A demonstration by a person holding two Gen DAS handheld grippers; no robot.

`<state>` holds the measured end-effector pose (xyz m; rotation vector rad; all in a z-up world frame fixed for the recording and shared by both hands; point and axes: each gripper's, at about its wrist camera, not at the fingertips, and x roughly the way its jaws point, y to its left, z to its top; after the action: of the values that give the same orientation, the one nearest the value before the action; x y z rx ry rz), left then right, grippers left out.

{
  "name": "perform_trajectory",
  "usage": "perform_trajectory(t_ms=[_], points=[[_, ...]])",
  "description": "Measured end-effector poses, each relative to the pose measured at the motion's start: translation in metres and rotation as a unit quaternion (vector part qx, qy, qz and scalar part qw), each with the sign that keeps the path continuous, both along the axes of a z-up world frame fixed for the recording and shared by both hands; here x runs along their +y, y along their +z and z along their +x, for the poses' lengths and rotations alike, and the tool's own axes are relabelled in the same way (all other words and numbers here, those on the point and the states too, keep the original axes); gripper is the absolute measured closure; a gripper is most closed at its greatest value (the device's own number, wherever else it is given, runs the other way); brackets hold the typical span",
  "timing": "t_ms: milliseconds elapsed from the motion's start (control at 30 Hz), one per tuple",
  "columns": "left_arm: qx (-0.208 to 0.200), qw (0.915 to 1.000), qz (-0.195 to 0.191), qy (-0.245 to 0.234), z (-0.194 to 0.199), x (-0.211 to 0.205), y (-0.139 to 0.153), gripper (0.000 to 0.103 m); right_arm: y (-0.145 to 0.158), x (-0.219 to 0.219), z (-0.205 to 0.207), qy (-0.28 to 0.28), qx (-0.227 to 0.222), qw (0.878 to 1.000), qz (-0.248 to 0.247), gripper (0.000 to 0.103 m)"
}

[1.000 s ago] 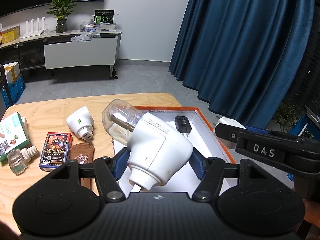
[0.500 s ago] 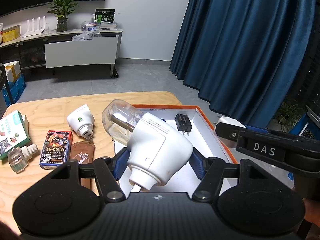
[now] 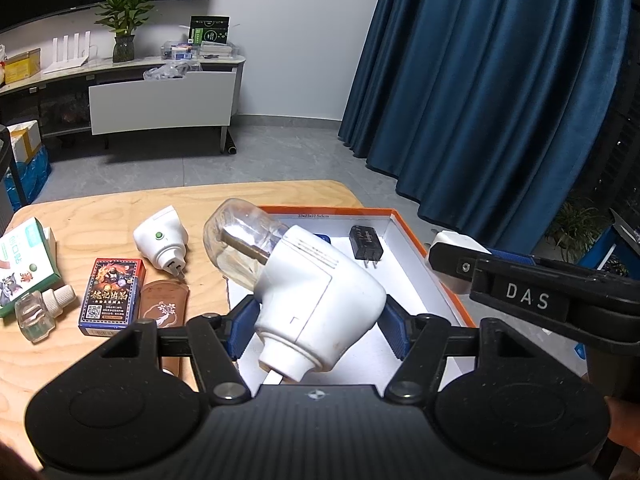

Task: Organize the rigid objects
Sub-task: 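Hold the diffuser and cube charger above the box, lowering slowly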

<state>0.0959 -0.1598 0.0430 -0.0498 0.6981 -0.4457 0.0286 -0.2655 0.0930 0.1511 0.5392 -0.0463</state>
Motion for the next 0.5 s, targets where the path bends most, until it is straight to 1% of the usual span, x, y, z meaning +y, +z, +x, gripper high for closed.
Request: perform_trajectory(t_ms=[500], points=[[0.0,1.0,0.003,0.0,-0.0012,-0.002,-0.0018,0.038,0.0001,0.0,0.0002,0.0,0.0,1.0,0.0,0.051]])
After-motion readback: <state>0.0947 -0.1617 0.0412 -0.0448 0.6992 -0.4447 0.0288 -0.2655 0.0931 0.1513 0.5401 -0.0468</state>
